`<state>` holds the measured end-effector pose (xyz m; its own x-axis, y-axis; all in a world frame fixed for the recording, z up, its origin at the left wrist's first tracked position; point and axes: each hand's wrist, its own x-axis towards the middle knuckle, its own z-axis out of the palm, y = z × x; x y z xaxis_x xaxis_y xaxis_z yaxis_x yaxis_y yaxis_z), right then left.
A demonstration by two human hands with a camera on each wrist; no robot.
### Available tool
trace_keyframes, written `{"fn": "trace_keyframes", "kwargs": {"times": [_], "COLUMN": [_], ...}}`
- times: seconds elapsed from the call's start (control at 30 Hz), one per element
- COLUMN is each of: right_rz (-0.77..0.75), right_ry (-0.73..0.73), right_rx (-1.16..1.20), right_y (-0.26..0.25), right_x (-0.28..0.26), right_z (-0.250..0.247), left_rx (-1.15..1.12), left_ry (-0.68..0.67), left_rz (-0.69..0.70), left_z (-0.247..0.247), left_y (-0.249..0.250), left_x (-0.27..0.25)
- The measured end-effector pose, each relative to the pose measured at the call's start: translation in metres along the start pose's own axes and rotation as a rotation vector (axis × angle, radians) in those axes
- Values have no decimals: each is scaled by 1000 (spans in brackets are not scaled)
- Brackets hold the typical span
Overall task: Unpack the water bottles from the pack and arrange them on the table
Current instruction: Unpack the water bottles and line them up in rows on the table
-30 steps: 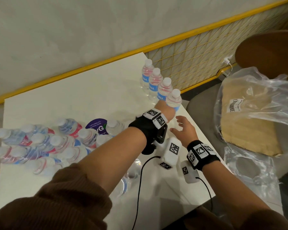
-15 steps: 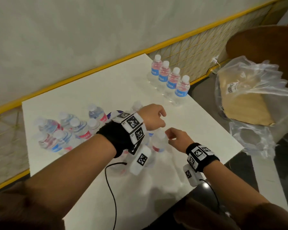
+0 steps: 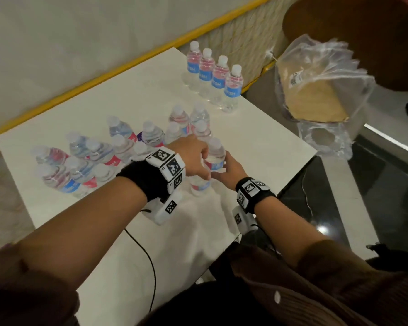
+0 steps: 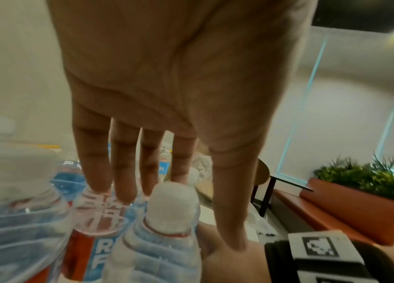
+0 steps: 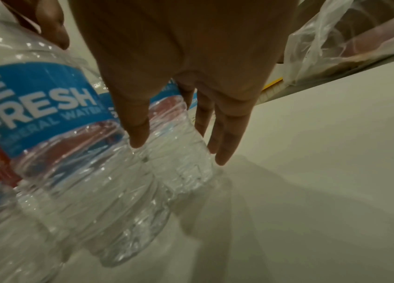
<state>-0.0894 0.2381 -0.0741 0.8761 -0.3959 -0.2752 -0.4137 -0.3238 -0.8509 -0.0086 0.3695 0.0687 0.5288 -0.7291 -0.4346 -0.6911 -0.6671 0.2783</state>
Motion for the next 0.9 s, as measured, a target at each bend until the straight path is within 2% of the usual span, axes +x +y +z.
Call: {"fn": "trace_keyframes", "kwargs": {"times": [0.13,0.3,0.57,0.9], "right_rz": [20,70,149,224], "right_ry": [64,150,296,375], "right_rx": [-32,-59,13,87], "right_y": [3,12,31,57], "right_x": [-9,-15,-14,22], "right_z": [1,-13,-52,-103], "left_rx": [149,165,-39,-349], "left_ry": [-83,-47,76,251], "left_rz": [36,54,71,-18], "left_z": [16,33,42,40], "left_y": [1,6,36,79], "left_x": [-9,1,43,129]}}
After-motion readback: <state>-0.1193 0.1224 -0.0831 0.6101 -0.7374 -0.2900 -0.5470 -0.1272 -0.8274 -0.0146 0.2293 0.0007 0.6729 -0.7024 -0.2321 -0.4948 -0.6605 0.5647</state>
